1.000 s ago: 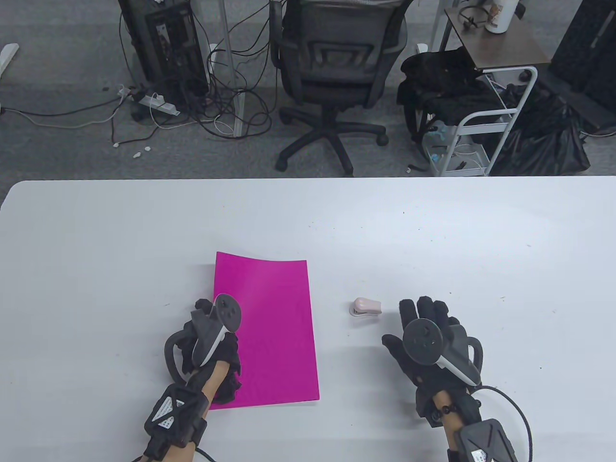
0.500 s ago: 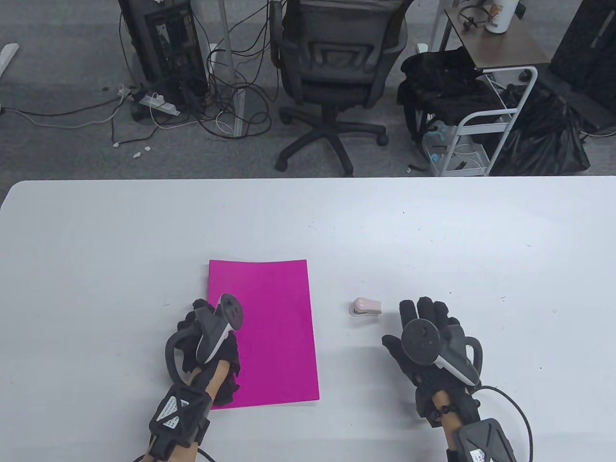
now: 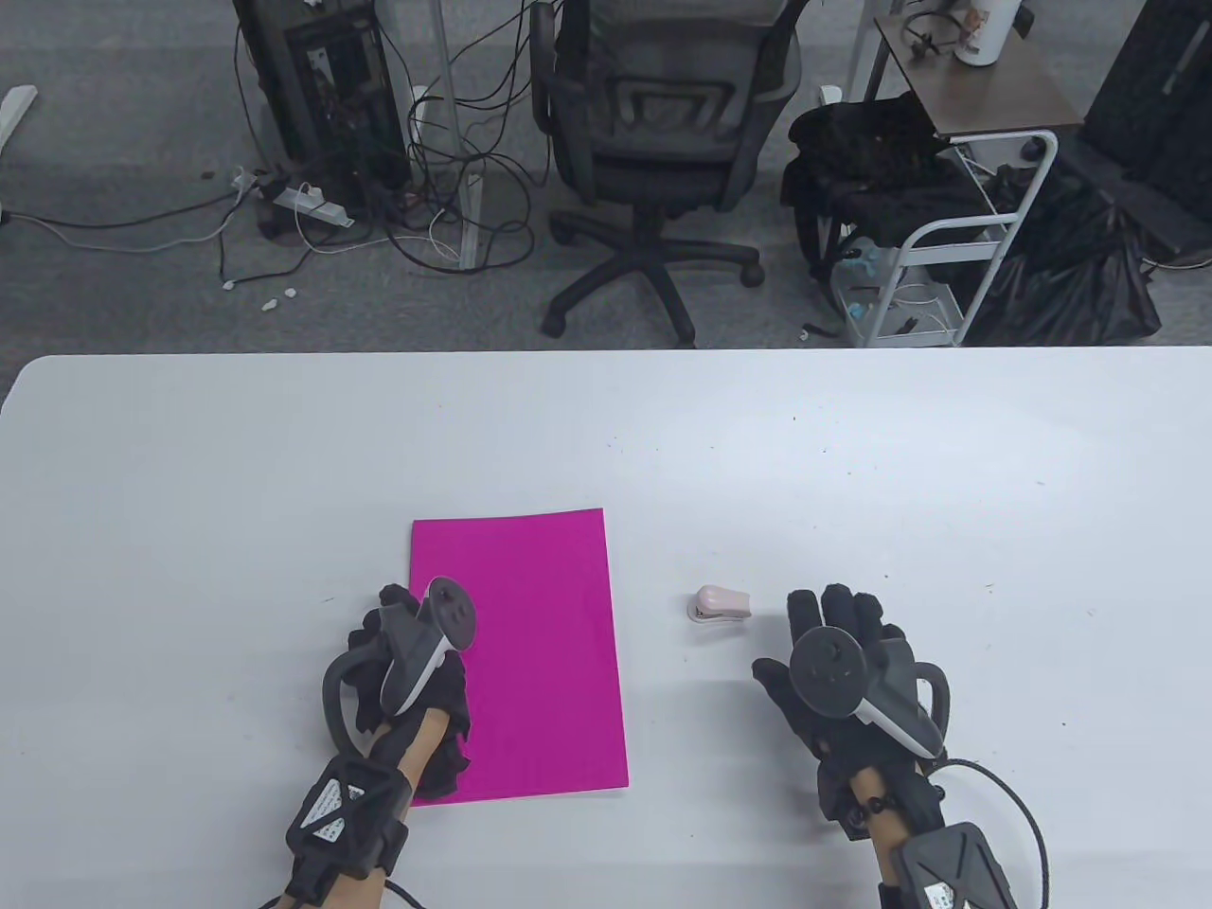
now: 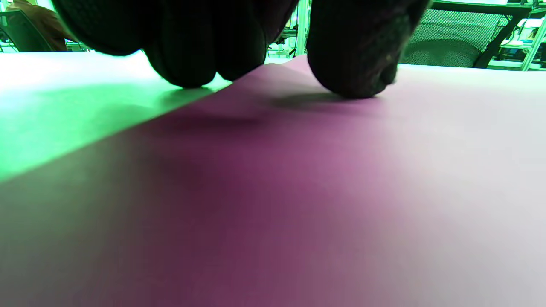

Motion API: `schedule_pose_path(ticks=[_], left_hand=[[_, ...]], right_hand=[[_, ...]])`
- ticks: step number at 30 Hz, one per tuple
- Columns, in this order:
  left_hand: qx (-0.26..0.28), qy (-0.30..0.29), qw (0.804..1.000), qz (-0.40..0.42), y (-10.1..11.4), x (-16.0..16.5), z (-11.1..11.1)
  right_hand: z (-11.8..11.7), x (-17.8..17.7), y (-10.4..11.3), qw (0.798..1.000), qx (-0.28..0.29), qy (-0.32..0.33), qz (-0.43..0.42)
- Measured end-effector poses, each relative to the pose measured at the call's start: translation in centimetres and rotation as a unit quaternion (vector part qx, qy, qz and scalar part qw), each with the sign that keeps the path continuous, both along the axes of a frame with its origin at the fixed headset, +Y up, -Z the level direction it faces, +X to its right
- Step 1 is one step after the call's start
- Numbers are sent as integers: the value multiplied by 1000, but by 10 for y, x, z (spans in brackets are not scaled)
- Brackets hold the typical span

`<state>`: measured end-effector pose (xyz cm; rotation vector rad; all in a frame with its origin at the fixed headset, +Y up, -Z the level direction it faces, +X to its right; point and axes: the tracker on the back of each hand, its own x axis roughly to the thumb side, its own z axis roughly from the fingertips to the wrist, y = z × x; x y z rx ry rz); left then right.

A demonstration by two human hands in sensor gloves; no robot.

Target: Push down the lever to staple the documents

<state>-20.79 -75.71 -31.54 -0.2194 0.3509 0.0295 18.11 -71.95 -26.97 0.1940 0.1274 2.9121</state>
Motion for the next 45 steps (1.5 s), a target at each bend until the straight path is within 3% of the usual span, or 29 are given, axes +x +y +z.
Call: schedule_pose_path(ticks=[5,9,15,21,26,32,45], left_hand=[[8,1,999,31,7,-5,1],[30,-7,997,72,26,-10,5],[98,-74,988,93,65,-14,29],[106,-160,978,83,86,-10,57],[99,-234,967,25,76,-9,67],[28,-247,968,-14,50,-15,61],[86,-250,964,-12,51,-15,65]], right_hand=[[0,0,0,1000,1,-1,-1],[0,1,0,1000,2,-1,-2],[-1,2,1,1000,5,-1,-4],[0,4,3,1000,14,7,-13],[0,3,1,999,11,26,-17],[1,1,-1,999,7,36,-2],[0,8,-4,1000,8,20,-4]])
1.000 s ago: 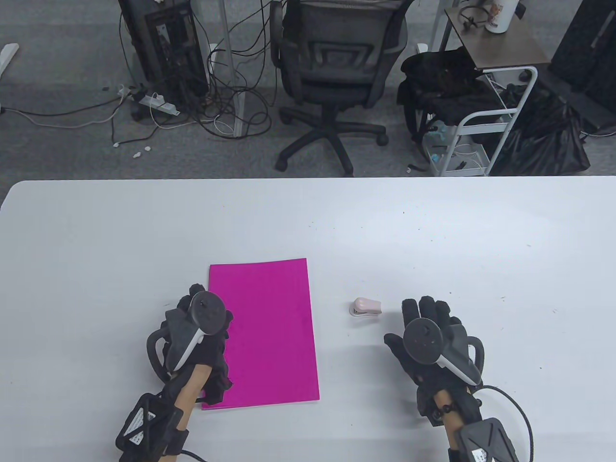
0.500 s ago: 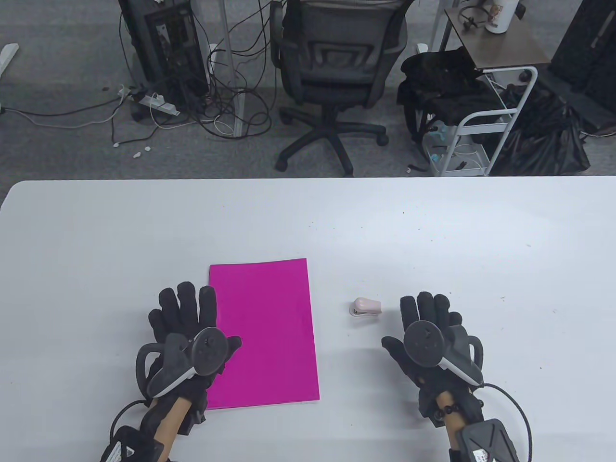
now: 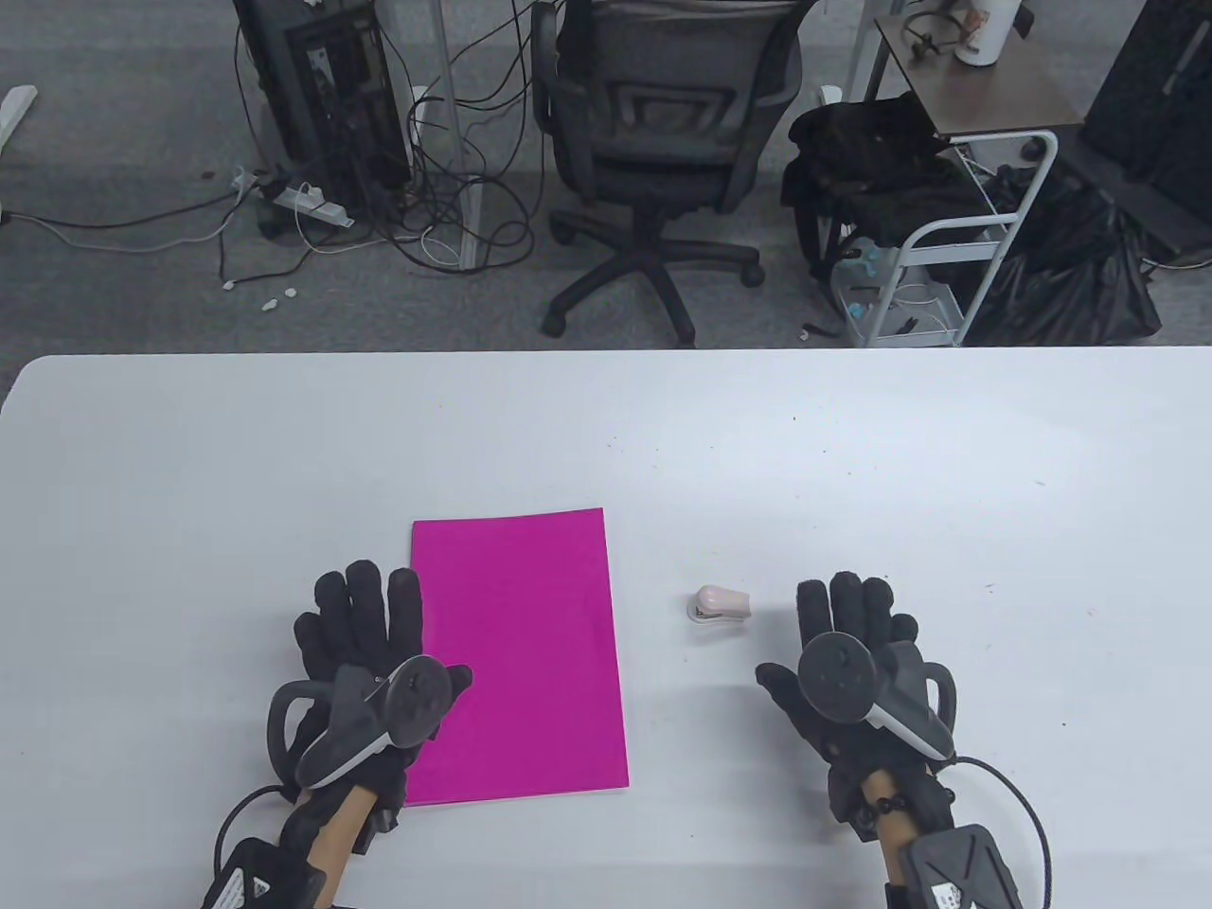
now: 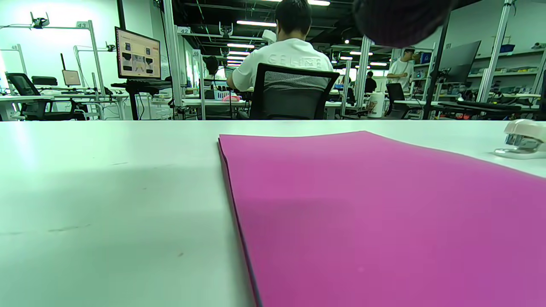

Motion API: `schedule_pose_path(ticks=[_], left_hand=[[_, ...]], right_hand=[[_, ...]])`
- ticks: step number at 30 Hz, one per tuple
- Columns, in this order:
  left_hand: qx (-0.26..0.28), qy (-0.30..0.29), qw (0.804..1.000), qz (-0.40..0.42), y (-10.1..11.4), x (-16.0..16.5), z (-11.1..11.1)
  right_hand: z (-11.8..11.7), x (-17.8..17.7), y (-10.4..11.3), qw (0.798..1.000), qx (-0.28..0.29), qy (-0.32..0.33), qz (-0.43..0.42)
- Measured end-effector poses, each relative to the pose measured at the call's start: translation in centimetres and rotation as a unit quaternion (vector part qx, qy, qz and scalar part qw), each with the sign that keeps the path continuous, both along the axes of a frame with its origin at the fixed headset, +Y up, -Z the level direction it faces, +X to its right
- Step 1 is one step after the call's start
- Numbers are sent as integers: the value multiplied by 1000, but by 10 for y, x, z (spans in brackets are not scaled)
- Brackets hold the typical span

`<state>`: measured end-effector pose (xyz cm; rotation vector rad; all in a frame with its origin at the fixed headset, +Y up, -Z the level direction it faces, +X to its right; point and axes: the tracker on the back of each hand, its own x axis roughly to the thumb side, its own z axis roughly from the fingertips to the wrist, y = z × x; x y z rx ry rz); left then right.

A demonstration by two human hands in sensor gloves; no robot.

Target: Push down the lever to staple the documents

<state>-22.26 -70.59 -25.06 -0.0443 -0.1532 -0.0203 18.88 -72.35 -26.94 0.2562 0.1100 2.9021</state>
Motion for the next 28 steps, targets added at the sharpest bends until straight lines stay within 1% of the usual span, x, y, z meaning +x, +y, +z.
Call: schedule_pose_path(ticks=[4,14,20,28], left_hand=[[15,3,1000,20,4,-3,1],[21,12,999,27,4,-7,0],[13,16,999,25,0,-8,-2],[11,13,1000,25,-1,-8,-2]], right_hand=[[-1,1,-1,1000,2,-1,-7],[-1,-4,-1,1000,7,8,-10],[-1,-4,-1,1000,2,11,-15],[2,-4,4,1000,12,11,-16]])
